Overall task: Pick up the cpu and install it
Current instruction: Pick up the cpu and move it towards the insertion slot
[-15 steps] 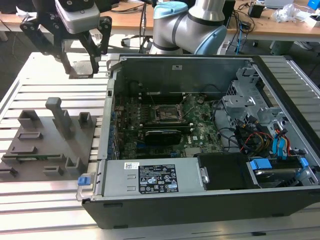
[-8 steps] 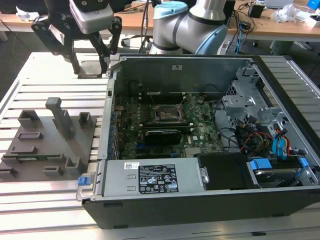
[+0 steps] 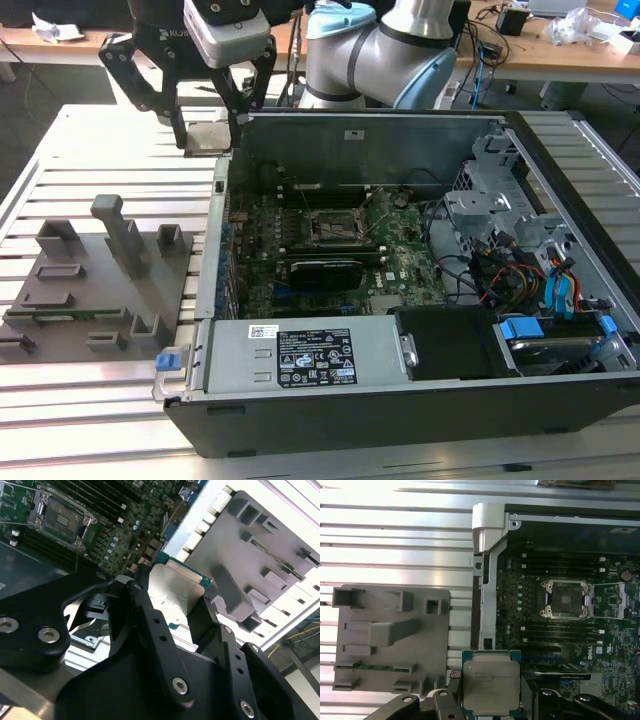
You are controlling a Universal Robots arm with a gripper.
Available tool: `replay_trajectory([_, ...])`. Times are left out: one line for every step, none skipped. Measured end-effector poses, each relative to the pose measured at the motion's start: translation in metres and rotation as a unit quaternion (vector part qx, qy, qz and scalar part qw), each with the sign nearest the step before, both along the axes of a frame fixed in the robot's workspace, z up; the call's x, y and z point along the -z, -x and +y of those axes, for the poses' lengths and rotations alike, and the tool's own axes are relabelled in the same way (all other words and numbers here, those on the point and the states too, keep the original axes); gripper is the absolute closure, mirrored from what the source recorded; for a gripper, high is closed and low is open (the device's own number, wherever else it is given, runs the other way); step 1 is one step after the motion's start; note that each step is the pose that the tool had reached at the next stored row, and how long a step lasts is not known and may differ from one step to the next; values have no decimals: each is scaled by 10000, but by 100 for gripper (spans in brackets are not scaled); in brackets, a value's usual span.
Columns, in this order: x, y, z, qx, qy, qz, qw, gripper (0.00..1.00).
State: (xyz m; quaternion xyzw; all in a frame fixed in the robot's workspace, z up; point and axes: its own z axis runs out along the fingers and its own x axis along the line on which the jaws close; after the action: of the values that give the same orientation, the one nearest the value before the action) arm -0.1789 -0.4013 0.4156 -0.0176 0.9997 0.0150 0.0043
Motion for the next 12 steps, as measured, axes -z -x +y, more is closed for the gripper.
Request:
replay_trajectory([0,-22,0,0,0,0,10000,45])
replay_trajectory([0,-45,0,0,0,0,10000,45])
replay_trajectory([1,-92,0,-1,-1,0,10000,45])
replay_trajectory([1,-119,0,-1,-1,0,10000,45])
replay_trajectory([0,-144,0,0,0,0,10000,45])
replay_trajectory([0,-173,0,0,0,0,10000,45])
replay_trajectory([0,-200,0,0,0,0,10000,45])
replay_trajectory([1,-235,0,-1,0,0,10000,45])
replay_trajectory([1,-261,0,-1,0,0,10000,45])
replay_trajectory([1,-294,0,-1,0,0,10000,45])
replay_trajectory([2,-355,0,0,0,0,10000,45])
replay_trajectory([3,-387,0,0,0,0,10000,45])
